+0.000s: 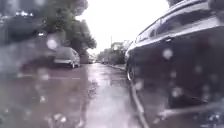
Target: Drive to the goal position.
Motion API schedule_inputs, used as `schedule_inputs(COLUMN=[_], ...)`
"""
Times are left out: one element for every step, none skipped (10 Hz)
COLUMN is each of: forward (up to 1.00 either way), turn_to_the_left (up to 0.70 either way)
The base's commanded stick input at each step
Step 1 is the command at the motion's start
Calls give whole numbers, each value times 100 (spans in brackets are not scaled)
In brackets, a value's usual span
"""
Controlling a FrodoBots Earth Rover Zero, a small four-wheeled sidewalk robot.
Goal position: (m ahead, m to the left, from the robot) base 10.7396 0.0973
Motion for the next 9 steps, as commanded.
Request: schedule_inputs(forward=[100, 100, 100, 100, 100, 100, 100, 100, 100], turn_to_the_left=[12, 27, 27, 21, 0, 0, 0, 0, 0])
